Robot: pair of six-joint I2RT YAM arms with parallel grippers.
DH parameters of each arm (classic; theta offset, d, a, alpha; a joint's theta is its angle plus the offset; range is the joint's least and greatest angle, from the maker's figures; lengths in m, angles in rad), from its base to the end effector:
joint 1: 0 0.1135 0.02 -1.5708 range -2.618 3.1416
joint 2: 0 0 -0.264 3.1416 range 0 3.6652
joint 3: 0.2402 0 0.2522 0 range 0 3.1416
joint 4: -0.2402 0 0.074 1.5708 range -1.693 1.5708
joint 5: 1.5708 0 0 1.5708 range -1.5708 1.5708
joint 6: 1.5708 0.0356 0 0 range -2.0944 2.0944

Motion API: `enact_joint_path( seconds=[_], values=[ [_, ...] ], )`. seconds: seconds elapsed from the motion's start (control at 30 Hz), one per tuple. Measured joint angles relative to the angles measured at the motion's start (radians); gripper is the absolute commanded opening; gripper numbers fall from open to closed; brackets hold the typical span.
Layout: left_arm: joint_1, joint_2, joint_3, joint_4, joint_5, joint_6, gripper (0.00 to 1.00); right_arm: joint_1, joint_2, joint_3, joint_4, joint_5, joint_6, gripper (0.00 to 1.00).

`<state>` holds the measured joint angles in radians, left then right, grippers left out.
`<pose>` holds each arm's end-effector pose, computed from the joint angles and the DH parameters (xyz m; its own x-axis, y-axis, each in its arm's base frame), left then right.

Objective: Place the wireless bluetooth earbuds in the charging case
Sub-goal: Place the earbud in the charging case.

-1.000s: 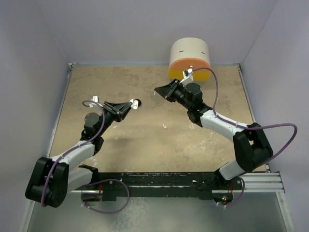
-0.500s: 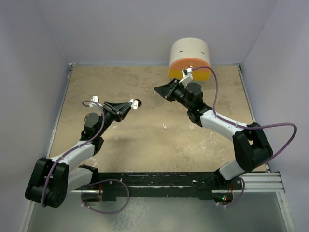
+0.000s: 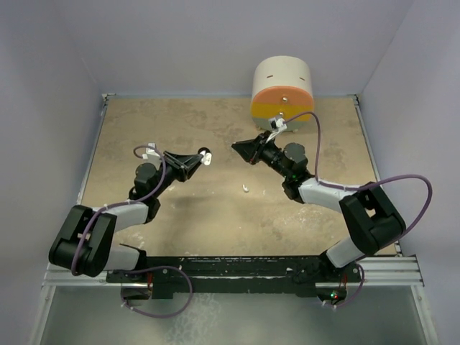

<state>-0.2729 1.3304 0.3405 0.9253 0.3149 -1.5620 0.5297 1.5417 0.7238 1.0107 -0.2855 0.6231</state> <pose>0.2372 -0.0778 0.1911 -0.5544 -0.8321 0.0112 -0.0573 0.0247 -0.9981 0.2795 0.1753 0.2604 -0.2878 0.4803 -0.8285 -0.6839 0.5025 0.5289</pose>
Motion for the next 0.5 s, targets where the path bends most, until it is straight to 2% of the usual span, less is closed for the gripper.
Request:
enact_joint_path(
  seconds=[0.23, 0.5],
  values=[
    [-0.046, 0.065, 0.052, 0.051, 0.0, 0.0, 0.0, 0.0, -0.013, -0.077, 0.182, -0.067, -0.033, 0.0],
    [-0.099, 0.142, 0.085, 0.108, -0.002, -0.006, 0.0, 0.008, -0.013, -0.091, 0.285, -0.106, -0.042, 0.0]
  ],
)
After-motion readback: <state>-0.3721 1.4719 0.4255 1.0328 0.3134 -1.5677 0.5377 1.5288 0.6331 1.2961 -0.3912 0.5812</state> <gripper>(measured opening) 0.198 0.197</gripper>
